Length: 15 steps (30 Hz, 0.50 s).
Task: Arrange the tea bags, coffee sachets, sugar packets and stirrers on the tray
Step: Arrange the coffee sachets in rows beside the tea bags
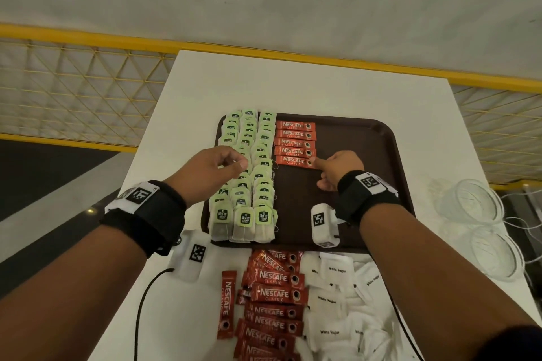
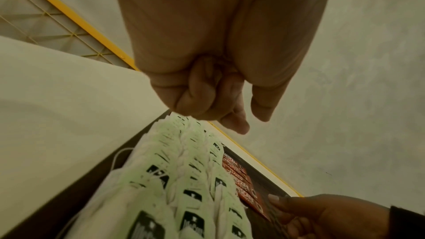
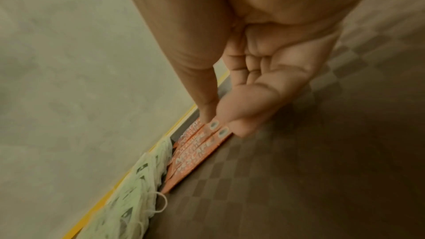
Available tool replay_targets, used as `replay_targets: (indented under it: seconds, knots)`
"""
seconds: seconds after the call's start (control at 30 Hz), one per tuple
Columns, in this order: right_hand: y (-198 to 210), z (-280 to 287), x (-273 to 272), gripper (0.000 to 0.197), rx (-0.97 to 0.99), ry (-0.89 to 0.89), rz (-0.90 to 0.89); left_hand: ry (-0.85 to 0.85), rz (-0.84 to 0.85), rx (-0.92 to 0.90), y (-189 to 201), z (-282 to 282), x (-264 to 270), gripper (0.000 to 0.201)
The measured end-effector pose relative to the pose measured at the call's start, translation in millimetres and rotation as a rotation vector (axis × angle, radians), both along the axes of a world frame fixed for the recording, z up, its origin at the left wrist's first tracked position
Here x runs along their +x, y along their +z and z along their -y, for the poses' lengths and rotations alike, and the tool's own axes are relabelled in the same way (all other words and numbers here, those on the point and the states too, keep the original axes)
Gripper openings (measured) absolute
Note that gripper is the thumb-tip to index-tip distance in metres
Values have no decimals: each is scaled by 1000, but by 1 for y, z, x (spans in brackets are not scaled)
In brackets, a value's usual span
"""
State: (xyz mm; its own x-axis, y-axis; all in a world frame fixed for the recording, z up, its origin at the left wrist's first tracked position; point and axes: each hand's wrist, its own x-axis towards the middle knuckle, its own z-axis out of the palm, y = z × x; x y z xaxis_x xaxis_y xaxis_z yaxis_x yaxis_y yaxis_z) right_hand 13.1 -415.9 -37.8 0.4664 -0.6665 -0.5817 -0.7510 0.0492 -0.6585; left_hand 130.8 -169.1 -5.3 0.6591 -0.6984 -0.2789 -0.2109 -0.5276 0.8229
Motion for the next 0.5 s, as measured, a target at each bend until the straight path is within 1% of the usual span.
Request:
replay_targets:
  seconds: [0.1, 0.17, 0.23, 0.33, 0.37, 0.43, 0.5]
  knots:
    - [20, -9, -17, 30, -194, 219, -20, -1, 32, 32, 13, -12, -15, 21]
    - [38, -26, -37, 32, -225, 358, 49, -52, 49, 100, 20, -22, -28, 26]
    - [52, -49, -62, 31, -270, 589, 65, -138, 12, 206, 24, -35, -44, 28]
    - [55, -82, -98, 22, -329, 933, -28, -250, -28, 384, 19, -56, -73, 30]
    - [52, -91, -108, 21, -337, 1008, -58, -270, -15, 453, 14, -63, -84, 31]
    - [43, -108, -125, 25, -386, 1114, -91, -287, 29, 603, 5, -74, -105, 33]
    - [34, -122, -137, 31, -456, 1151, -85, -278, 70, 704, -3, -81, -124, 35]
